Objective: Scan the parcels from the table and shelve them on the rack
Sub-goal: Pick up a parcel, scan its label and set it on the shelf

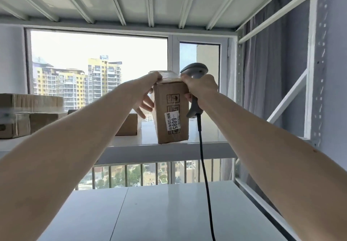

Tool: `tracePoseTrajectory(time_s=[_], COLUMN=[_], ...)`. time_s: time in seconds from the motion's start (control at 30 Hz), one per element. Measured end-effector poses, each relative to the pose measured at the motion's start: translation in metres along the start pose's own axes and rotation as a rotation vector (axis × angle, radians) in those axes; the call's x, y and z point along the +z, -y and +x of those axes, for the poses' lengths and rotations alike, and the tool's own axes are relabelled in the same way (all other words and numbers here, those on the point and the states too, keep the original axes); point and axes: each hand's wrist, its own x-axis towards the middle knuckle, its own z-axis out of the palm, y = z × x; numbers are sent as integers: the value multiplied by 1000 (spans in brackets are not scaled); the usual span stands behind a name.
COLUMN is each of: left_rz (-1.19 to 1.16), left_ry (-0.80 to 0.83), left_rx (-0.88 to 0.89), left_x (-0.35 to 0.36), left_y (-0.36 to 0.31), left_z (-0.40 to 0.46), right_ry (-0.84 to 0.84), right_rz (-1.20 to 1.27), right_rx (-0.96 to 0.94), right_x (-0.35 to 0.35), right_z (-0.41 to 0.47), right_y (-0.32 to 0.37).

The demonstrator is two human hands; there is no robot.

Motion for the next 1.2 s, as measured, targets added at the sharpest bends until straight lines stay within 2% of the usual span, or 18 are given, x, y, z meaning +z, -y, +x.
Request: tracePoseTrajectory(time_s=[0.17,0.33,0.53,0.83,1.07,1.2], left_rz=[-24,-108,-37,4,-30,-99], left_ry=[39,38,76,-82,-30,29], left_rx=[-27,27,131,408,319,266], left_x=[-15,-13,2,26,18,14], left_y=[6,25,58,119,110,109], left_z=[37,52,42,56,82,104], right_ry=[33,28,-33,14,63,77], right_rz=[3,14,-36,-214,-132,-200], right_rx=[59,79,-2,8,159,214], right_x=[29,43,44,47,60,71], right_z=[22,36,28,13,44,61], right_y=[-4,-25,-60,-81,-73,-72])
